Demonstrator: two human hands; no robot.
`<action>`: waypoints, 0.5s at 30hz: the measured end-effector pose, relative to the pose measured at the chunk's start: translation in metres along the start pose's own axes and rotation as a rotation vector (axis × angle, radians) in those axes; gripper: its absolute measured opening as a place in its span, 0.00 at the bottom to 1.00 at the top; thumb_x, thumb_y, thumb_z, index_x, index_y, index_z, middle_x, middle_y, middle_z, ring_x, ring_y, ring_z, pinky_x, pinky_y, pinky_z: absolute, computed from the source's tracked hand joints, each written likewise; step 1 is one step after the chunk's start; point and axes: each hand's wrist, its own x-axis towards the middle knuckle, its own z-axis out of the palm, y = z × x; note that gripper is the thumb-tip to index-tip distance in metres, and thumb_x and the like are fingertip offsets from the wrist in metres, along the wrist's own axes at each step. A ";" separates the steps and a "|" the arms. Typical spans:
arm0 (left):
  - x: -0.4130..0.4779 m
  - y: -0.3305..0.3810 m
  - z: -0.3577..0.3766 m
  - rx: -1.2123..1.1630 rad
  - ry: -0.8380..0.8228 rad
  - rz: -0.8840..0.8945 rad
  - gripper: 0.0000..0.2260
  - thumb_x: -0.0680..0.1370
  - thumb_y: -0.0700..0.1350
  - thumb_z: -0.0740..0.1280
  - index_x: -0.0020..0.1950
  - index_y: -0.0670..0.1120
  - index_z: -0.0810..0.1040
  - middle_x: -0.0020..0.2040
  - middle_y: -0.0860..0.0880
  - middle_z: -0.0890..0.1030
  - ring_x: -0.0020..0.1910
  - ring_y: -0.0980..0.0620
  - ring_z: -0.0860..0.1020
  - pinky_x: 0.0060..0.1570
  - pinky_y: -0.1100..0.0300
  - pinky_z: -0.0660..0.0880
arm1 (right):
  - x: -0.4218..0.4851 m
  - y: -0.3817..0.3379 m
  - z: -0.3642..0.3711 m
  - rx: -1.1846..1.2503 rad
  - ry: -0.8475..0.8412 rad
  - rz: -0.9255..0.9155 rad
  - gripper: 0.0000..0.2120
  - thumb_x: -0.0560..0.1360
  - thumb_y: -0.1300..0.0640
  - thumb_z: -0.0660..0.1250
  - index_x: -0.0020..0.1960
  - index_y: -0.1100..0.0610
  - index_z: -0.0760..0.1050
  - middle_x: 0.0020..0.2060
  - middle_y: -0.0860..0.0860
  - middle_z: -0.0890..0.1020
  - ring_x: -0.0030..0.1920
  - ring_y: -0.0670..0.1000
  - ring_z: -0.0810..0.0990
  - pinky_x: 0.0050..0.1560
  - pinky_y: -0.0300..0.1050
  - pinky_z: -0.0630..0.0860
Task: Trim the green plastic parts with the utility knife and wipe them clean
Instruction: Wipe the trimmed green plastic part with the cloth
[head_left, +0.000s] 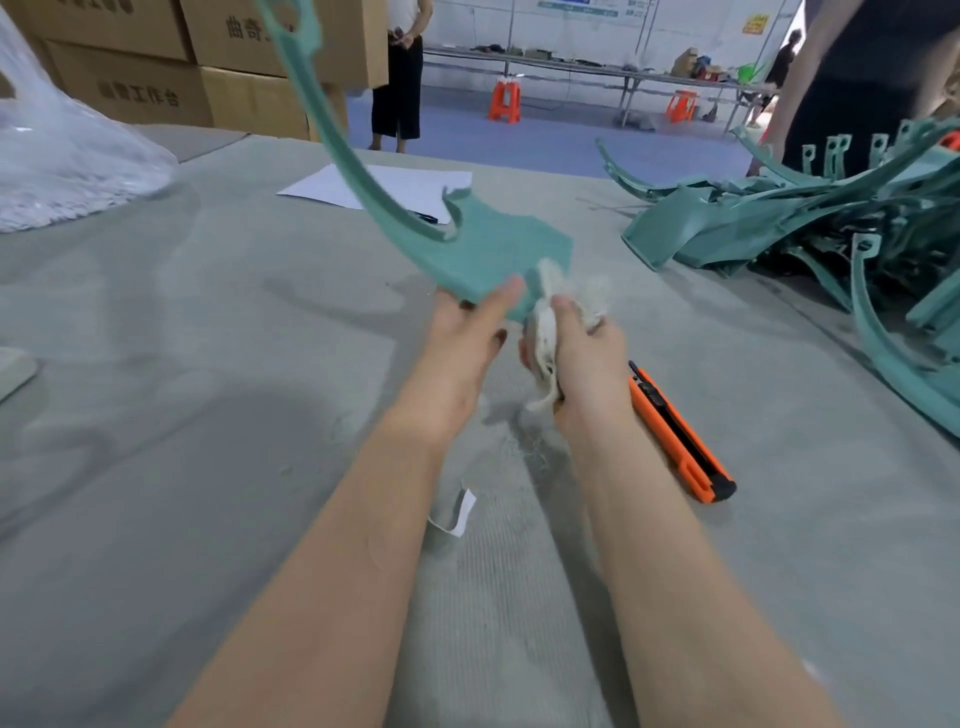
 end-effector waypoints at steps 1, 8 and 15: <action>0.002 0.004 -0.003 -0.115 0.120 0.018 0.11 0.81 0.39 0.61 0.63 0.46 0.70 0.58 0.46 0.80 0.55 0.49 0.80 0.55 0.54 0.77 | -0.001 0.002 0.000 -0.173 -0.074 -0.040 0.10 0.79 0.54 0.64 0.52 0.62 0.74 0.47 0.60 0.82 0.48 0.60 0.81 0.53 0.53 0.79; 0.006 0.012 -0.024 0.029 0.208 -0.012 0.08 0.82 0.46 0.61 0.54 0.46 0.78 0.50 0.48 0.84 0.48 0.50 0.83 0.48 0.52 0.79 | -0.008 -0.010 -0.001 -0.654 -0.039 -0.583 0.23 0.83 0.50 0.52 0.75 0.57 0.61 0.70 0.57 0.70 0.70 0.53 0.64 0.66 0.38 0.59; 0.001 0.004 -0.011 0.431 0.080 0.042 0.14 0.81 0.48 0.63 0.45 0.39 0.79 0.41 0.44 0.81 0.40 0.49 0.80 0.42 0.53 0.76 | 0.010 -0.004 -0.002 -1.015 0.036 -0.359 0.23 0.83 0.54 0.49 0.78 0.56 0.54 0.75 0.58 0.61 0.75 0.57 0.57 0.72 0.59 0.56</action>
